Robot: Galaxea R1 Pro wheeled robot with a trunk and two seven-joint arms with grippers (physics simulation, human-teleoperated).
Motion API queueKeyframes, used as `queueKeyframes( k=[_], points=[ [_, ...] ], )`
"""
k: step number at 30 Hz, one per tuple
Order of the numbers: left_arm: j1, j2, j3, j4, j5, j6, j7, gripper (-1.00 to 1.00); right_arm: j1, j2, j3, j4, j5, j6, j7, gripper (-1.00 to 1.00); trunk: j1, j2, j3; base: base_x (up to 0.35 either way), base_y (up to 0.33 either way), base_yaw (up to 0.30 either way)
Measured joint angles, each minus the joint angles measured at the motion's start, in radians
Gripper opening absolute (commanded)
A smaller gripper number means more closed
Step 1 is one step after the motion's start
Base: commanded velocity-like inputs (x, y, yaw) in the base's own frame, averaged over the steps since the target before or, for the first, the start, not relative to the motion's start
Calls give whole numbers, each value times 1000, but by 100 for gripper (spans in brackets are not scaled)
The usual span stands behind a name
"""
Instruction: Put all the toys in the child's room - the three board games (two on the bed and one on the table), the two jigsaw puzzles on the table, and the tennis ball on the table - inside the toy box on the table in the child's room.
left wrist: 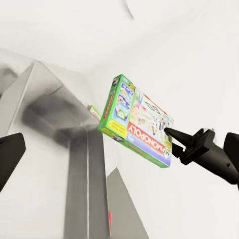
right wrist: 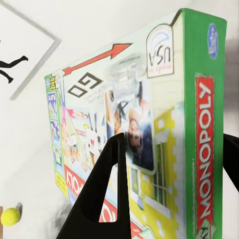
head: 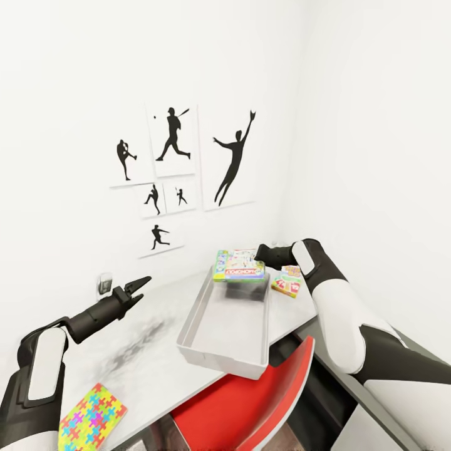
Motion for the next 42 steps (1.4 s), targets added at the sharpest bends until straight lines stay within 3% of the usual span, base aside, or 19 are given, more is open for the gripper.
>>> queueKeyframes(
  k=[6, 13, 24, 42],
  points=[
    [-7, 1, -5, 2, 120, 3, 89, 100, -2, 1, -1, 4, -39, 0, -26, -100, 0, 0, -10, 0, 0, 81],
    [-6, 7, 1, 11, 178, 3, 167, 100, 1, 1, -1, 6, -53, 0, -33, -100, 0, 0, -21, 0, 0, 82],
    [-6, 6, 1, 33, 197, 3, 210, 100, 4, -2, -2, 21, -62, -2, -35, -100, 0, 0, -38, 0, 0, 70],
    [-11, 6, -5, 61, 210, 3, 216, 100, 3, -18, -4, 11, -78, -2, -35, -100, 0, 0, -46, 0, 0, 9]
  ],
)
